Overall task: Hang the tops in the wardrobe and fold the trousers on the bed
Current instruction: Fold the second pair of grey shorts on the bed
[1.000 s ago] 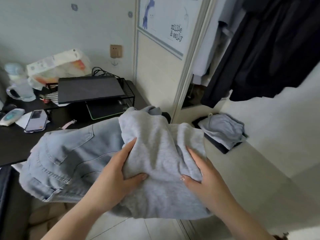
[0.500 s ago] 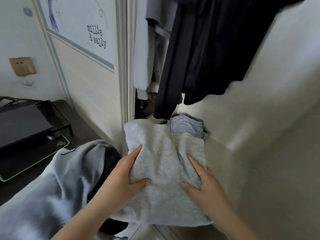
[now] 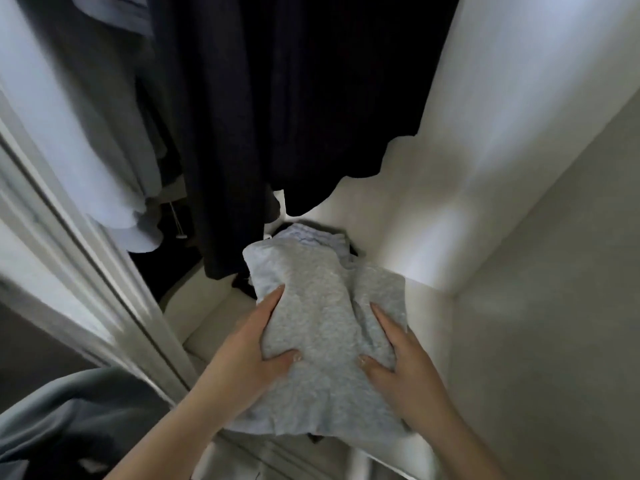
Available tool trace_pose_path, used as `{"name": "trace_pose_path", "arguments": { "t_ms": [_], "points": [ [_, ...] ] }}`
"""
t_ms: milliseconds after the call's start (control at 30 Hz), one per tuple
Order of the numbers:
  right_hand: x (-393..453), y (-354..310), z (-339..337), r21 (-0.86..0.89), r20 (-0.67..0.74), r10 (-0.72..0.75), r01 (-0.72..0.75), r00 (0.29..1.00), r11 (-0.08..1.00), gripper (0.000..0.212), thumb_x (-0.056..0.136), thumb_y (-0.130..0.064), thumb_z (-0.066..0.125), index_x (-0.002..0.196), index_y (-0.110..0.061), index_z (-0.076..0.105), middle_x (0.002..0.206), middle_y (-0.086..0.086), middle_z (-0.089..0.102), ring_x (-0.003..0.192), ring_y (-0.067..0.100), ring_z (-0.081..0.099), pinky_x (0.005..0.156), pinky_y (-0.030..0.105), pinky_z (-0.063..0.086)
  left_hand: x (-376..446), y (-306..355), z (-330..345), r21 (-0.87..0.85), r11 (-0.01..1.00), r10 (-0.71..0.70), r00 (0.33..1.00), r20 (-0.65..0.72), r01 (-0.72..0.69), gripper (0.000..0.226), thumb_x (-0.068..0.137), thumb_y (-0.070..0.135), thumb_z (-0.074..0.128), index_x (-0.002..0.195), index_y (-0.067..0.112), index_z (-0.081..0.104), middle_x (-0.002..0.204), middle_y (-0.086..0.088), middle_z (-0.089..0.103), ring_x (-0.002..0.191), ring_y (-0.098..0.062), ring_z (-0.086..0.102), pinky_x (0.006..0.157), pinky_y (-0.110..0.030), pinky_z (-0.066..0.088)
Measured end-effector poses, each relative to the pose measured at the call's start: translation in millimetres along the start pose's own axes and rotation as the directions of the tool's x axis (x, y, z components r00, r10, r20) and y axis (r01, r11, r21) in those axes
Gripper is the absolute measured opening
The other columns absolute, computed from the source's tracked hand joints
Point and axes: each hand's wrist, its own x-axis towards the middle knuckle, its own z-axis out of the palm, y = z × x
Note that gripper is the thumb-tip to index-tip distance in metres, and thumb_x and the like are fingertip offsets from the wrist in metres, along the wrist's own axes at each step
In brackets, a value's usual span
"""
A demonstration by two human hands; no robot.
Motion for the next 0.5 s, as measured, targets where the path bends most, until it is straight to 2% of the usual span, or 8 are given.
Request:
{"name": "trace_pose_path", "arguments": {
  "t_ms": [33,100,167,267,300,367,433,500],
  "points": [
    [9,6,-3,0.012,0.0,0.01,-0.01,1.0,1.0,0.072,0.086,-0.025,0.068,0.123,-0.065,0.021,0.139,-0.017,0.032,0.131,-0.001,0.032,0.105,0.013,0.025,11,-2,6,-0.014,1.0,-0.009,1.0,0.006,0.009,0.088,0.079,0.034,0.074,0.131,0.065,0.012,0.124,0.042,0.033,0.106,0.024,0.039,0.083,-0.001,0.036],
    [27,19,-4,0.029,-0.011,0.034,-0.034,0.999,0.999,0.072,0.087,-0.024,0.067,0.125,-0.064,0.021,0.137,-0.019,0.031,0.13,-0.001,0.031,0.108,0.016,0.026,36,-5,15,-0.034,0.999,-0.026,0.999,0.021,0.026,0.086,0.079,0.033,0.074,0.13,0.064,0.013,0.119,0.045,0.031,0.099,0.03,0.038,0.074,0.003,0.037],
    [47,35,-4,0.043,-0.041,0.066,-0.064,0.997,0.997,0.073,0.086,-0.021,0.067,0.127,-0.06,0.021,0.137,-0.019,0.031,0.129,-0.001,0.031,0.108,0.013,0.025,65,-11,26,-0.017,0.999,-0.029,0.999,0.046,0.03,0.084,0.08,0.032,0.074,0.13,0.06,0.013,0.122,0.042,0.029,0.102,0.024,0.039,0.077,0.0,0.036],
    [79,63,-2,0.024,-0.067,0.083,-0.081,0.994,0.996,0.074,0.084,-0.021,0.07,0.13,-0.054,0.022,0.137,-0.016,0.03,0.128,-0.002,0.028,0.092,-0.008,0.014,104,-21,47,0.028,0.999,-0.033,0.999,0.042,0.032,0.084,0.079,0.03,0.075,0.129,0.058,0.013,0.132,0.022,0.035,0.117,0.004,0.039,0.094,-0.015,0.036],
    [91,73,-2,0.021,-0.083,0.094,-0.093,0.992,0.995,0.074,0.084,-0.021,0.07,0.129,-0.052,0.021,0.138,-0.013,0.03,0.129,0.0,0.028,0.09,-0.01,0.012,118,-26,54,0.046,0.999,-0.024,0.999,0.046,0.022,0.085,0.079,0.029,0.076,0.129,0.057,0.014,0.133,0.017,0.037,0.119,0.0,0.04,0.097,-0.019,0.036],
    [117,93,3,0.022,-0.09,0.116,-0.115,0.989,0.993,0.074,0.083,-0.02,0.071,0.131,-0.047,0.02,0.141,-0.007,0.031,0.134,0.006,0.028,0.09,-0.011,0.01,148,-41,66,0.088,0.996,0.003,0.999,0.054,-0.007,0.085,0.078,0.027,0.076,0.129,0.057,0.015,0.132,0.014,0.04,0.123,-0.003,0.041,0.099,-0.019,0.035],
    [142,110,10,0.046,-0.069,0.14,-0.137,0.988,0.99,0.076,0.085,-0.022,0.069,0.134,-0.044,0.016,0.147,-0.004,0.029,0.139,0.012,0.025,0.093,-0.008,0.011,175,-58,75,0.108,0.993,0.031,0.997,0.076,-0.039,0.085,0.08,0.027,0.075,0.131,0.058,0.014,0.136,0.018,0.038,0.127,0.005,0.036,0.102,-0.014,0.032],
    [162,122,17,0.086,-0.071,0.153,-0.147,0.986,0.985,0.075,0.085,-0.024,0.069,0.134,-0.044,0.016,0.148,-0.007,0.027,0.141,0.013,0.025,0.098,-0.002,0.013,198,-71,78,0.131,0.988,0.062,0.993,0.103,-0.075,0.085,0.081,0.026,0.074,0.132,0.058,0.015,0.136,0.022,0.036,0.122,0.023,0.027,0.098,0.0,0.025]
  ]
}}
